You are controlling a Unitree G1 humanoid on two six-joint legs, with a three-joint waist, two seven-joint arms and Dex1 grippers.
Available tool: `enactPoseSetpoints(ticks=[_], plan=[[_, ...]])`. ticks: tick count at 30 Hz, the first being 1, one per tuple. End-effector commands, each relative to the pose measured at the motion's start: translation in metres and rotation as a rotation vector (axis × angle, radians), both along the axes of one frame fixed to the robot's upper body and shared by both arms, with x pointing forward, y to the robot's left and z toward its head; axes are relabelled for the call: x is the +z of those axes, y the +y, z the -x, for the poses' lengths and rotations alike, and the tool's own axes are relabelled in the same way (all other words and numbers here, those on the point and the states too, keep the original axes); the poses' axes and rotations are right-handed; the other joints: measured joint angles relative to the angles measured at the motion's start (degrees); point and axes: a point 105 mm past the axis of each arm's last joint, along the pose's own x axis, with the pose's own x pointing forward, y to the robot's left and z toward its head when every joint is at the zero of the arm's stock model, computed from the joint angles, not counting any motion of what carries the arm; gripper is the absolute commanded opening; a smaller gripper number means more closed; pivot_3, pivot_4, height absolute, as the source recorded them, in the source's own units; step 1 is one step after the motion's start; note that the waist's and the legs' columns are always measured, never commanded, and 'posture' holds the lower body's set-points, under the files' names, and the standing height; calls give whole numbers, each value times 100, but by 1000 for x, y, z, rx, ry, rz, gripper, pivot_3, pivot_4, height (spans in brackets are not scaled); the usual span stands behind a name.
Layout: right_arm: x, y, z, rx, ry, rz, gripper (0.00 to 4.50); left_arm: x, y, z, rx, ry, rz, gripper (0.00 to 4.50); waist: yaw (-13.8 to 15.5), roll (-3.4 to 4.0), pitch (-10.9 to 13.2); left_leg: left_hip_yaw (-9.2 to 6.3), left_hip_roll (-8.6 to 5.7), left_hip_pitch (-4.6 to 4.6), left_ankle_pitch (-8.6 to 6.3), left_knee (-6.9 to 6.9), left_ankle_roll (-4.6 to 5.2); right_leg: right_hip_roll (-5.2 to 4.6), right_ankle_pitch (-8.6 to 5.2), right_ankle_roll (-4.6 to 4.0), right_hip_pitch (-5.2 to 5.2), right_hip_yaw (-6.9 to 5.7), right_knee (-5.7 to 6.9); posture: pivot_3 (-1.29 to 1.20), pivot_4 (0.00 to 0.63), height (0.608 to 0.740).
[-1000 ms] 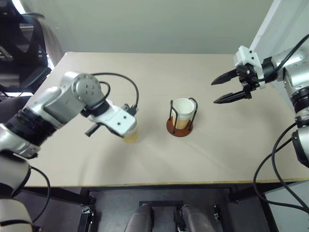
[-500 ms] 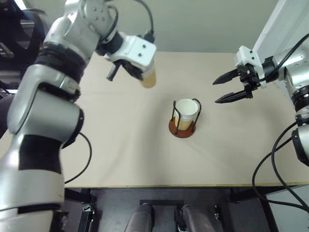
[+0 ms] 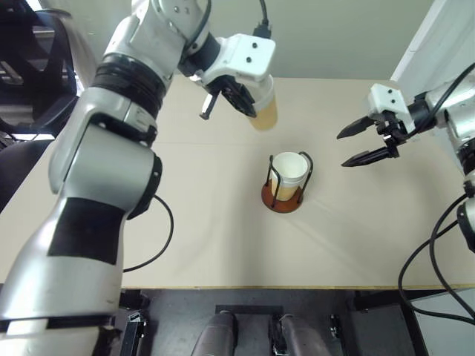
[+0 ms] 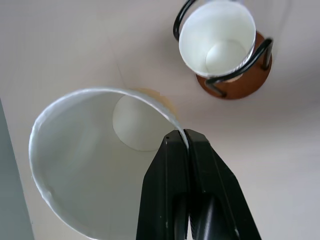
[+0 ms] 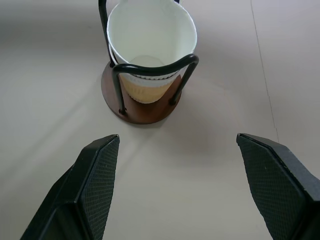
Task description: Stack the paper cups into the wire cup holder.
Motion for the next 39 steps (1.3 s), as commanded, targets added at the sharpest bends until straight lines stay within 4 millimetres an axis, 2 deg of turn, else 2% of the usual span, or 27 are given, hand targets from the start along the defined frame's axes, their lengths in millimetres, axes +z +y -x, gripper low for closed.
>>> enactPoseSetpoints(ticks=[1,11,21,32,39], plan=[[21,2,4,12,-43,-42,3812,16,-11,11,-53,-4,31,24,1,0,0,1,0,2,0,6,0,0,0,0,1,0,0,0,150,740],[34,-1,12,9,-44,-91,3812,-4,-33,18,-124,84,59,24,-1,1,0,1,1,2,-4,79,10,1,6,9,14,0,26,0,150,740],[32,-6,10,-5,-53,-90,3812,-30,-35,24,-157,156,12,24,2,1,0,2,-1,2,-1,93,17,-2,18,22,17,2,30,0,150,740],[34,-3,10,3,-58,-89,3812,-35,-42,26,-178,160,3,24,9,1,0,3,-2,0,0,96,18,-3,20,24,17,2,30,0,150,740],[34,-5,11,1,-57,-90,3812,-45,-39,21,-173,148,-34,24,7,1,0,3,-1,2,0,95,18,-2,20,24,17,2,33,0,150,740]])
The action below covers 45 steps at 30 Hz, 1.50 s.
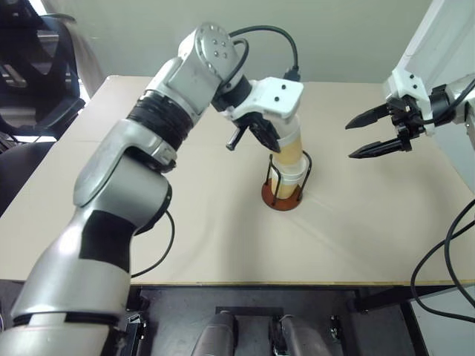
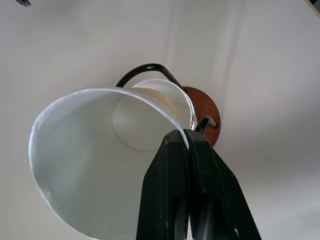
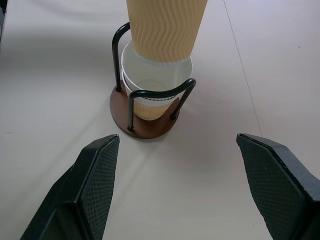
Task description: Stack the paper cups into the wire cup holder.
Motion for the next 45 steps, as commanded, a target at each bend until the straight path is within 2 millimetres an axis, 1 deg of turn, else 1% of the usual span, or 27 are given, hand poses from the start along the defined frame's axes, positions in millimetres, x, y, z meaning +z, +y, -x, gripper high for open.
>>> enactPoseSetpoints(ticks=[1,9,13,16,18,26,27,37,42,45], plan=[[18,0,4,13,-57,-11,3812,2,2,1,-24,-15,-20,24,0,0,0,0,0,0,0,0,0,0,0,0,0,0,0,0,150,740],[16,0,4,15,-51,-6,3812,-3,2,-1,-27,-27,-31,24,3,0,0,0,0,-1,0,1,0,0,0,0,0,0,-1,0,150,740],[16,3,4,22,-48,-6,3812,-5,2,-2,-18,-19,-30,24,0,0,0,0,0,-1,0,1,0,0,0,0,0,0,2,0,150,740],[16,6,2,27,-49,-8,3812,-6,2,-2,-8,-8,-33,634,0,0,0,0,0,0,0,1,0,0,0,0,0,0,3,0,150,740],[16,6,1,24,-50,-9,3812,-5,2,-1,-8,-8,-29,1297,0,0,0,0,0,0,0,2,0,0,0,0,0,0,3,0,150,740],[14,3,0,16,-54,-9,3812,-2,1,-1,-7,-8,-23,4308,11,0,0,0,-1,-1,0,2,0,-1,0,0,0,0,2,0,150,740],[14,2,0,14,-55,-8,3812,-1,0,0,-11,-10,-16,4449,11,0,0,0,0,-1,0,2,0,-1,0,0,0,0,2,0,150,740],[13,0,-1,8,-64,-3,3812,11,-6,1,-22,-21,46,4449,11,0,0,0,-1,0,0,3,0,-1,0,0,0,0,5,0,150,740],[13,-1,-2,7,-69,-2,3812,23,-13,0,-6,-31,120,4449,12,0,0,0,-1,0,0,3,0,-1,0,0,0,0,4,0,150,740],[14,-1,-2,7,-72,-2,3812,34,-12,0,15,-33,167,4449,8,0,0,0,0,0,0,2,0,0,0,0,0,0,4,0,150,740]])
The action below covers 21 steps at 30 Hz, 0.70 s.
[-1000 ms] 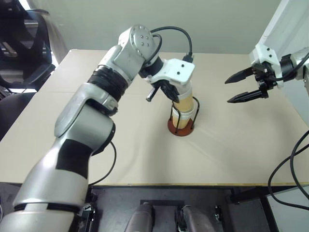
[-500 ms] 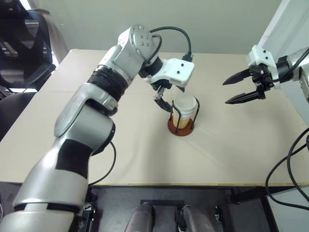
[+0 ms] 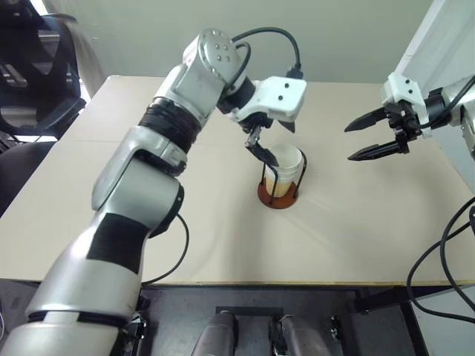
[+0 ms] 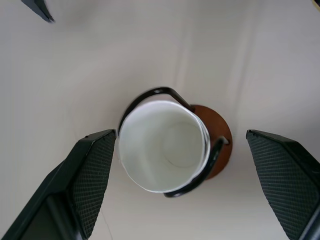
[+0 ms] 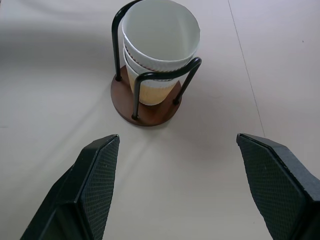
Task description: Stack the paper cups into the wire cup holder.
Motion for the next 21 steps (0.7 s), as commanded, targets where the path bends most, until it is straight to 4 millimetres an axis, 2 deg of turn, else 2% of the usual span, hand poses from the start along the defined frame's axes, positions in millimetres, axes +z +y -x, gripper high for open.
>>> enactPoseSetpoints(ticks=[1,8,15,21], plan=[[22,2,2,18,-74,-23,3812,27,-2,3,3,-47,58,4449,0,0,0,0,0,0,0,0,0,0,0,0,0,0,0,0,150,740],[31,10,1,37,-100,-42,3812,32,2,0,32,-59,76,4449,-1,0,0,0,0,1,0,0,0,0,0,0,0,0,1,0,150,740],[49,23,-2,54,-143,-101,3812,35,6,-2,51,-69,82,4449,1,0,0,-1,0,1,0,-1,0,0,0,-1,0,0,0,0,150,740],[56,24,-4,46,-170,-121,3812,39,6,-3,61,-79,104,4449,11,0,0,-2,-2,-2,-1,0,2,-1,0,-1,0,0,-6,0,150,740]])
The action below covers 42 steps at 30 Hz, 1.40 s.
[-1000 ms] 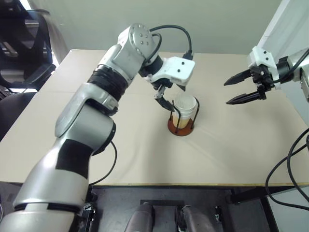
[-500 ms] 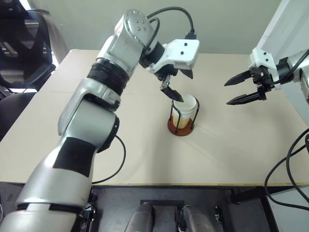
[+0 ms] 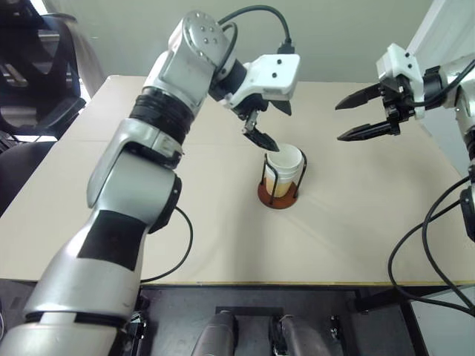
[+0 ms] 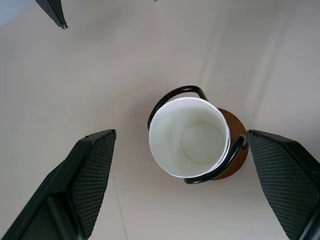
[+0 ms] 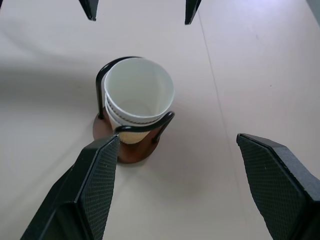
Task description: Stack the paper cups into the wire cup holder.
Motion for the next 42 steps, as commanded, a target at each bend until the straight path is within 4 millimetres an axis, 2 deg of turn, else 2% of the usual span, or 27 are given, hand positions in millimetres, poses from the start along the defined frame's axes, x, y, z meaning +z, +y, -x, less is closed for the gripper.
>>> enactPoseSetpoints(ticks=[1,6,10,16,18,20,23,26,29,32,34,38,42], plan=[[23,-1,3,4,-75,-33,3812,25,-2,3,-3,-60,61,4449,3,0,0,0,0,0,0,-1,0,0,0,0,0,0,-1,0,150,740],[19,-4,2,0,-79,-43,3812,42,7,-1,39,-116,205,4449,-8,0,0,0,0,1,-1,-4,0,0,0,0,0,0,-3,0,150,740],[15,-7,1,-6,-79,-42,3812,61,29,-3,100,-181,347,4449,-34,1,0,0,1,4,0,-9,-1,2,0,0,-1,0,-2,0,150,740],[16,-13,-4,-50,-122,-78,3812,98,100,0,339,-335,626,4449,-93,3,-1,1,2,10,5,-11,-7,4,1,-2,-2,1,3,0,150,740],[15,-14,-14,-118,-175,-133,3812,109,139,7,472,-368,783,4449,-113,3,-1,0,3,11,7,-11,-9,5,1,-4,-2,1,5,0,150,740],[7,-15,-22,-169,-177,-169,3812,103,188,16,638,-410,880,4449,-156,7,-4,1,2,25,9,-15,-13,5,1,-5,4,4,5,0,150,740],[-6,-16,-26,-196,-140,-223,3812,88,244,34,837,-462,1020,4449,-181,7,-4,3,1,55,13,-22,-20,5,-4,-13,24,9,20,0,150,740],[-15,-14,-30,-216,-115,-289,3812,69,278,52,979,-503,1093,4449,-164,1,-1,3,2,60,26,-11,-32,3,-10,-27,21,6,58,0,150,740],[-18,-7,-35,-235,-117,-368,3812,49,299,68,1087,-514,1141,4449,-136,-2,-3,2,1,67,51,-11,-33,0,-5,-44,23,4,75,0,150,740],[-18,-3,-45,-295,-154,-441,3812,40,315,81,1161,-542,1201,4449,-124,-2,-2,2,1,94,77,-23,-40,-1,-15,-111,41,5,74,0,150,740],[-15,-2,-52,-351,-173,-510,3812,34,322,84,1187,-541,1253,4449,-123,-2,-2,1,1,114,89,-28,-48,-2,-10,-127,56,5,76,0,150,740],[-13,4,-60,-400,-197,-593,3812,17,327,78,1215,-508,1297,4449,-121,-2,-2,1,0,148,78,-55,-134,-4,3,-155,80,11,74,0,150,740],[-14,6,-67,-463,-228,-632,3812,0,338,67,1294,-560,1215,4449,-127,-3,-2,1,1,156,87,-81,-146,-3,23,-186,76,12,73,0,150,740]])
